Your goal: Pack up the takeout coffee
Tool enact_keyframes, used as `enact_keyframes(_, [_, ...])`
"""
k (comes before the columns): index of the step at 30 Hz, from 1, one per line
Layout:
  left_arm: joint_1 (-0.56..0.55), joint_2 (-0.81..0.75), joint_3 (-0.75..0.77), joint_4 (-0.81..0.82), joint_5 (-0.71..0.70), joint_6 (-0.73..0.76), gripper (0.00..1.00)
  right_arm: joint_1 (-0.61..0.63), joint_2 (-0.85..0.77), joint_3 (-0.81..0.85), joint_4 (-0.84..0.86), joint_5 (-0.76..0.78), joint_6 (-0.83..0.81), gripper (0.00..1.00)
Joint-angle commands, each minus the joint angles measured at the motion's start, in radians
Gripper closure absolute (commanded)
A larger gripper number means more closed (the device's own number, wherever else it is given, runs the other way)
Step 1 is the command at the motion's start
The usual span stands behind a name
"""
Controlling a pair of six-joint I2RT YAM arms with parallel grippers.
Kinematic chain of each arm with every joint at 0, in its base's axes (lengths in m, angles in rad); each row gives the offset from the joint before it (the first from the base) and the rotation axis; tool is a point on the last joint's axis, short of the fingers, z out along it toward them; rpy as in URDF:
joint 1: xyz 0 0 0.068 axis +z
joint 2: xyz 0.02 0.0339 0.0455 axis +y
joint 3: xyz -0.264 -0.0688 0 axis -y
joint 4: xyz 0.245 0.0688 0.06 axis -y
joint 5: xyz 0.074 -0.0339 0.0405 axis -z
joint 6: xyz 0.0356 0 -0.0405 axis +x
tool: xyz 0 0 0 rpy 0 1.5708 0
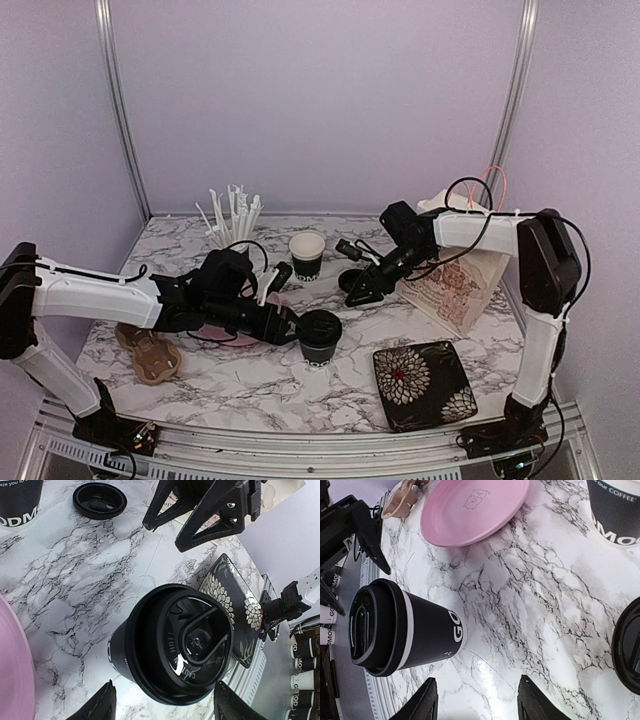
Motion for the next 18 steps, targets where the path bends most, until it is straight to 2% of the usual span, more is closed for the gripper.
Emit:
enact_keyframes(1, [-0.001, -0.083, -0.022, 0.023, -0.037, -0.044, 0.32, -0.005, 0.005, 0.021, 0.032, 0.011, 0.042, 0.48])
enact_keyframes(5, [0.0, -0.093, 0.023, -0.024, -0.13, -0.067, 0.27, -0.007, -0.049, -0.025, 0.022, -0.003, 0.066, 0.47])
enact_keyframes(8, [0.004, -0.063, 0.068, -0.042, -0.166, -0.129, 0.26, -0.007, -0.076, -0.066, -0.006, -0.083, 0.084, 0.45])
enact_keyframes(13, [0.006, -0.006, 0.102, -0.05, -0.14, -0.248, 0.33, -0.006, -0.084, -0.108, -0.067, -0.22, 0.068, 0.45])
enact_keyframes(18, [0.007, -0.051, 0.031, -0.045, -0.138, -0.378, 0.37, -0.004, -0.085, -0.118, -0.067, -0.272, 0.077, 0.46])
